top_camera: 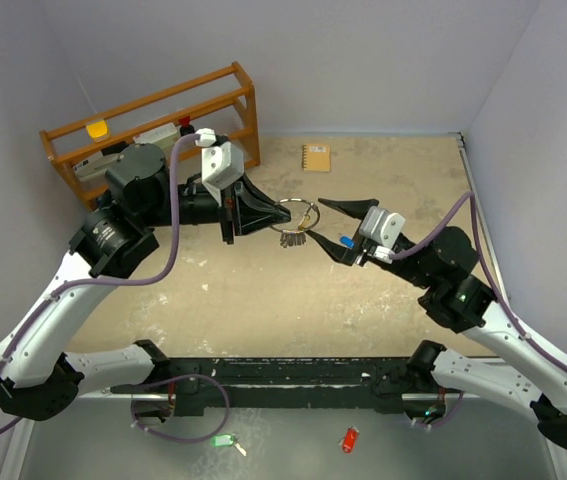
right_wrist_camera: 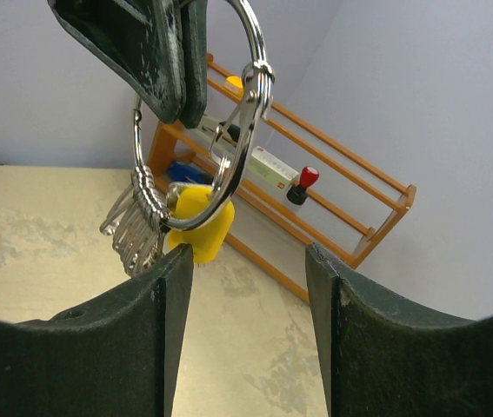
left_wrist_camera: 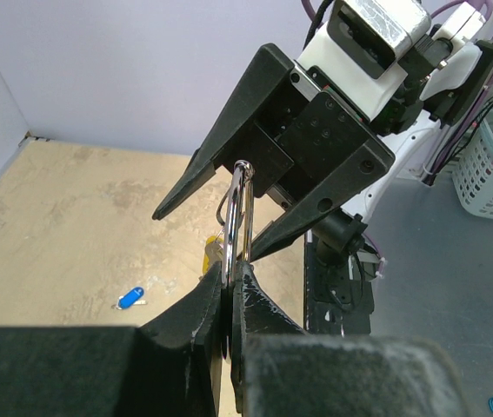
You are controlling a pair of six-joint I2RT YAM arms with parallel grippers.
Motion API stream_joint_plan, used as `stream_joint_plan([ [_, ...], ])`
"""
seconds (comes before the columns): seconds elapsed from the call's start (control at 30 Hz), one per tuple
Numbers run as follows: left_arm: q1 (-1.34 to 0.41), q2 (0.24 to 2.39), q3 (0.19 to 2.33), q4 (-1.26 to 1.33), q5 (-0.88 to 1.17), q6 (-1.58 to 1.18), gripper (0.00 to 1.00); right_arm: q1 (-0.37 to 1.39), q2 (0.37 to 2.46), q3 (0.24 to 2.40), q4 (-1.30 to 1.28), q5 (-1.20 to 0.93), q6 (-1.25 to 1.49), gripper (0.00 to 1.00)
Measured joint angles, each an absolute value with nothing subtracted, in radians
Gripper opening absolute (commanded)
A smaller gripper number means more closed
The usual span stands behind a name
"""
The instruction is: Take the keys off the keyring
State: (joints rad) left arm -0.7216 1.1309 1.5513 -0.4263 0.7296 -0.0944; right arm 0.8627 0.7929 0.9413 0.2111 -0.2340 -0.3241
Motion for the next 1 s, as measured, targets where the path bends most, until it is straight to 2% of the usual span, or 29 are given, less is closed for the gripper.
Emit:
stream_joint_plan([
  [0.4,-0.722,1.134,1.533,-0.399,0.728,-0.113,0.00,0.863,0.812,0.948,0.233,-0.318,-0.299,0.55],
  [0.73,-0.721,1.135,1.485,-0.321,0.733,-0.164,0.00,0.863,0.833,0.957,0.253,-0.371,-0.272,0.37],
  [1.0,-0.715,1.133,1.476,-0.276,0.735,-0.175,0.00,0.863,0.844,0.969,0.253,-0.387,-0.261,0.41],
])
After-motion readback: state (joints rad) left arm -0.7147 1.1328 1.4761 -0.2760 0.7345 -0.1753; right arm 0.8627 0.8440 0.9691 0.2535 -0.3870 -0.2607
